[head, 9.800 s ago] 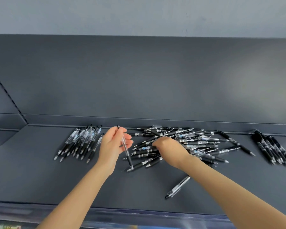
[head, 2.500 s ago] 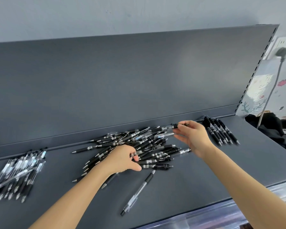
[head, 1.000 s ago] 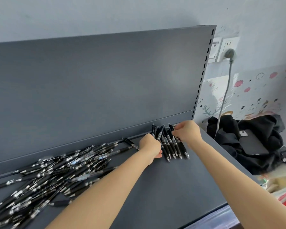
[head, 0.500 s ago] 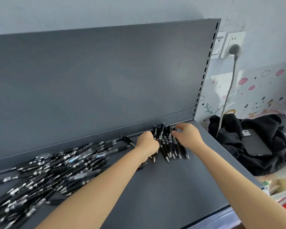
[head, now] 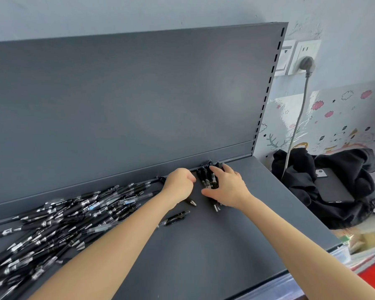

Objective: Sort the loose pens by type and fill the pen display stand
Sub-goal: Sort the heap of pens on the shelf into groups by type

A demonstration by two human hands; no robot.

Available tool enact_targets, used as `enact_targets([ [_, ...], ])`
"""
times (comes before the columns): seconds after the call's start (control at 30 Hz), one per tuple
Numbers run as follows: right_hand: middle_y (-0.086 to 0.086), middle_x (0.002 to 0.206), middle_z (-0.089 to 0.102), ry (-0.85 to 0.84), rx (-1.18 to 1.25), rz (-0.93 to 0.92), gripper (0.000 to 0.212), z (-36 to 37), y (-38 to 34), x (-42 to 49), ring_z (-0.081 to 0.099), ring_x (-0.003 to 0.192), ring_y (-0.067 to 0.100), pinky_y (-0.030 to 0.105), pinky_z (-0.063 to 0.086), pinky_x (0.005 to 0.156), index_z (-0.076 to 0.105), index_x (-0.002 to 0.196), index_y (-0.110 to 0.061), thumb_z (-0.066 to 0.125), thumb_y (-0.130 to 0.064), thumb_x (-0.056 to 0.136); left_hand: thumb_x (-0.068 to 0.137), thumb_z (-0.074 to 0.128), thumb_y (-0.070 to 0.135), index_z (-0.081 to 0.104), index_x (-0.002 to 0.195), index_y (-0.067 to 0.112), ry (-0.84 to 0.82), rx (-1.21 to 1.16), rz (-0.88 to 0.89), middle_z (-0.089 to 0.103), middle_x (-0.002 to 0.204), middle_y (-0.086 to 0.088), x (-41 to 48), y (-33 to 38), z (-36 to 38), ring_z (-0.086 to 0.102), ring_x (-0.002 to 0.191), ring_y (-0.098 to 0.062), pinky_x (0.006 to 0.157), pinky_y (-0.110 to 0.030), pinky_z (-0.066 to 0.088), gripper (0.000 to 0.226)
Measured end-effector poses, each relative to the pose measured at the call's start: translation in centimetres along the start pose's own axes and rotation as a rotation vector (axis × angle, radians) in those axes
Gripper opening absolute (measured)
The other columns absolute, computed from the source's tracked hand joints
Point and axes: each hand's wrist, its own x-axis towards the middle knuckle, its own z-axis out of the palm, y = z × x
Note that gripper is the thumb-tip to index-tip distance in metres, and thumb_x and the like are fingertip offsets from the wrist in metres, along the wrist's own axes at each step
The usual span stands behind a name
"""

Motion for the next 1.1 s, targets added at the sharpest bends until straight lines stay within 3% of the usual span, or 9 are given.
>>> enact_targets([
  [0.1, 0.007, 0.152, 0.022, -0.012, -0.124, -0.053, 0.076, 0.4, -0.5, -0.2, 0.024, 0.134, 0.038, 0.042, 0.032, 0.104, 0.027, 0.146, -0.029, 0.062, -0.035, 0.079, 0.089, 0.042, -0.001, 0.066, 0.114, 0.013, 0.017, 0.162, 0.101, 0.062, 0.119, -0.002, -0.5, -0.6, -0.9, 0.056, 0.111, -0.019, 0.089, -0.022, 0.041, 0.038],
  [0.3, 0.007, 0.158, 0.014, -0.065, -0.079, -0.072, 0.076, 0.2, -0.1, 0.2, 0.016, 0.14, 0.038, 0.041, 0.029, 0.11, 0.027, 0.148, -0.028, 0.061, -0.033, 0.079, 0.09, 0.045, 0.001, 0.067, 0.108, 0.014, 0.069, 0.216, 0.174, 0.062, 0.115, -0.002, -1.4, -1.8, -2.5, 0.057, 0.105, -0.017, 0.085, -0.022, 0.043, 0.032],
  [0.6, 0.005, 0.158, 0.014, -0.038, 0.036, -0.08, 0.083, 0.0, 0.2, -0.8, 0.008, 0.145, 0.033, 0.044, 0.02, 0.117, 0.027, 0.149, -0.028, 0.065, -0.054, 0.08, 0.091, 0.05, 0.007, 0.067, 0.11, 0.015, 0.101, 0.293, 0.219, 0.064, 0.108, 0.001, -2.9, -4.4, -5.1, 0.058, 0.102, -0.015, 0.08, -0.019, 0.037, 0.027],
  [0.77, 0.009, 0.156, 0.022, 0.038, 0.006, -0.173, 0.067, -0.3, -1.2, -1.8, 0.013, 0.145, 0.028, 0.036, 0.02, 0.115, 0.035, 0.146, -0.021, 0.063, -0.04, 0.088, 0.09, 0.052, 0.011, 0.067, 0.111, 0.016, 0.07, 0.369, 0.281, 0.062, 0.109, 0.002, -4.2, -5.7, -6.2, 0.057, 0.101, -0.012, 0.081, -0.018, 0.035, 0.027],
  [0.9, 0.009, 0.137, 0.049, 0.136, 0.027, -0.31, 0.038, 0.1, -3.5, -2.3, 0.041, 0.13, 0.023, 0.024, 0.032, 0.1, 0.056, 0.13, -0.009, 0.056, -0.015, 0.092, 0.092, 0.051, 0.014, 0.065, 0.117, 0.017, 0.03, 0.431, 0.323, 0.061, 0.117, 0.003, -5.6, -6.9, -7.3, 0.055, 0.108, -0.011, 0.09, -0.023, 0.042, 0.029],
  [1.0, 0.012, 0.112, 0.063, 0.075, 0.029, -0.355, 0.024, 1.0, -5.2, -2.2, 0.054, 0.108, 0.027, 0.03, 0.041, 0.092, 0.065, 0.111, -0.002, 0.054, -0.005, 0.089, 0.093, 0.052, 0.017, 0.064, 0.119, 0.018, 0.029, 0.455, 0.347, 0.058, 0.119, 0.003, -7.0, -7.8, -8.5, 0.053, 0.109, -0.011, 0.094, -0.025, 0.042, 0.028],
  [1.07, 0.014, 0.091, 0.063, 0.032, -0.013, -0.386, 0.012, 2.1, -6.0, -1.9, 0.054, 0.09, 0.031, 0.035, 0.044, 0.079, 0.063, 0.093, 0.0, 0.053, -0.001, 0.087, 0.093, 0.055, 0.02, 0.063, 0.119, 0.019, 0.035, 0.472, 0.369, 0.057, 0.119, 0.005, -8.0, -8.5, -9.4, 0.052, 0.104, -0.01, 0.091, -0.024, 0.041, 0.027],
  [1.1, 0.014, 0.092, 0.063, 0.006, -0.038, -0.39, 0.013, 2.6, -6.4, -1.8, 0.054, 0.09, 0.031, 0.034, 0.044, 0.078, 0.063, 0.096, -0.002, 0.053, -0.002, 0.087, 0.093, 0.056, 0.022, 0.063, 0.119, 0.019, 0.029, 0.485, 0.38, 0.057, 0.118, 0.006, -8.4, -8.9, -9.9, 0.052, 0.103, -0.009, 0.091, -0.023, 0.041, 0.027],
])
